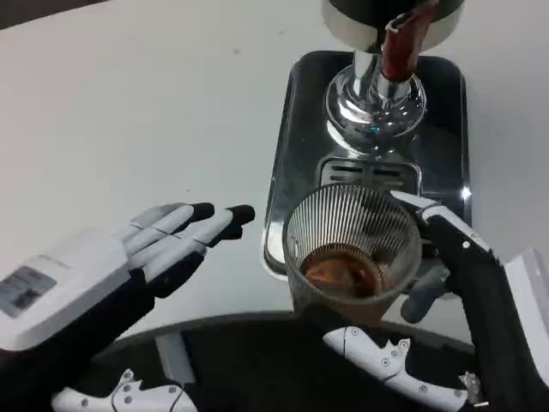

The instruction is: Grasp the cup under the faucet to collect the drink, then remove the cup.

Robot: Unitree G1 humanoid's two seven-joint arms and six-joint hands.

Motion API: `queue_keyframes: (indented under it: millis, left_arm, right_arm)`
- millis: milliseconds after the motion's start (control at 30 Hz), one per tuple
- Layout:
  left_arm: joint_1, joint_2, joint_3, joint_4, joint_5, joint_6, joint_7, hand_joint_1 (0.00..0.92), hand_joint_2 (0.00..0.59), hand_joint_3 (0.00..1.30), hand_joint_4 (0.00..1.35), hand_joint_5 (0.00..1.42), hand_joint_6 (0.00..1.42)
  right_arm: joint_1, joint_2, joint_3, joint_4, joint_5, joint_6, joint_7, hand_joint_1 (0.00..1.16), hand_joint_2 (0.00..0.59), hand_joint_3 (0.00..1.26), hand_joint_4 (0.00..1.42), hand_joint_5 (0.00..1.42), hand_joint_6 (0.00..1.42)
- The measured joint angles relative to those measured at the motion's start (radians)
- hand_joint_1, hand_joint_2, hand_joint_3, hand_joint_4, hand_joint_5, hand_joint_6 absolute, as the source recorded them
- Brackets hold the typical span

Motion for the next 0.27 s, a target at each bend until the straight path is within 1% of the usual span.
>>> queue_keyframes:
  millis: [67, 267]
  left_arm:
    - [0.000, 0.000, 0.000, 0.002, -0.001, 0.000, 0.000, 0.000, 0.107, 0.00, 0.00, 0.00, 0.00]
    - [-0.007, 0.000, 0.000, 0.006, -0.002, 0.000, 0.000, 0.000, 0.105, 0.00, 0.00, 0.00, 0.00]
  right_arm:
    - [0.009, -0.006, 0.000, -0.003, 0.003, -0.006, 0.001, 0.82, 0.223, 0.75, 0.82, 0.97, 0.98]
    - [0.010, -0.007, 0.000, -0.005, 0.002, -0.011, 0.007, 0.82, 0.223, 0.75, 0.82, 0.97, 0.98]
